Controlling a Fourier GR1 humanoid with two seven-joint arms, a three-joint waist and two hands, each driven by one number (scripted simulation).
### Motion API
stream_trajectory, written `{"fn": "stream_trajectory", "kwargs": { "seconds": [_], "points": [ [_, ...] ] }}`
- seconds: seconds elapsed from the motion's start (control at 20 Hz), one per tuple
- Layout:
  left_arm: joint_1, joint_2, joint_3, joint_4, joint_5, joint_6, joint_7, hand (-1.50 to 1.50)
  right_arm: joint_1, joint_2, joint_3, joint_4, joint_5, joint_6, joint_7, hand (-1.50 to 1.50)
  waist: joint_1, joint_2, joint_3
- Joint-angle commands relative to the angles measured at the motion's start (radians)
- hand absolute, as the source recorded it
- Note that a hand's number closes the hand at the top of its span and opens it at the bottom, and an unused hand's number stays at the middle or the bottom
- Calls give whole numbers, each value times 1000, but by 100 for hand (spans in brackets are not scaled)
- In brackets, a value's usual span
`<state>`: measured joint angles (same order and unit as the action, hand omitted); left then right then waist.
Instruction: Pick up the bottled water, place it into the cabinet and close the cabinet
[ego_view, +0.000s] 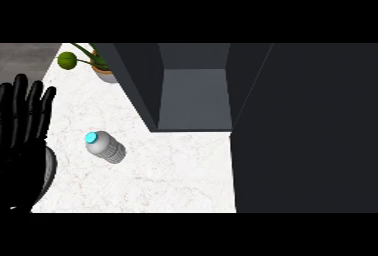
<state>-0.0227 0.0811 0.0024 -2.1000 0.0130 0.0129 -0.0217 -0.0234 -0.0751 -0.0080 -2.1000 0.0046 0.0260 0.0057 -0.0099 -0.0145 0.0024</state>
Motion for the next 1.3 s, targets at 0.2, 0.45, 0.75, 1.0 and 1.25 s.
{"fn": "stream_trajectory", "kwargs": {
  "seconds": [0.2,0.45,0.75,1.0,1.25],
  "points": [
    [17,94,132,85,177,-174,-76,-150,153,9,-13,-138,-88,50,-25,-150,6,13,-2],
    [28,113,155,145,317,-169,175,-150,280,35,144,-214,-137,69,216,-150,-3,11,-3],
    [156,130,179,-29,387,-192,271,-150,482,6,110,-384,-223,130,221,-150,5,10,-2],
    [183,108,176,-55,348,-172,290,-150,577,36,166,-472,-203,130,211,-150,0,10,-2],
    [226,60,115,-22,221,-187,215,-150,562,20,185,-479,-178,115,253,-150,4,12,-3]
  ]
}}
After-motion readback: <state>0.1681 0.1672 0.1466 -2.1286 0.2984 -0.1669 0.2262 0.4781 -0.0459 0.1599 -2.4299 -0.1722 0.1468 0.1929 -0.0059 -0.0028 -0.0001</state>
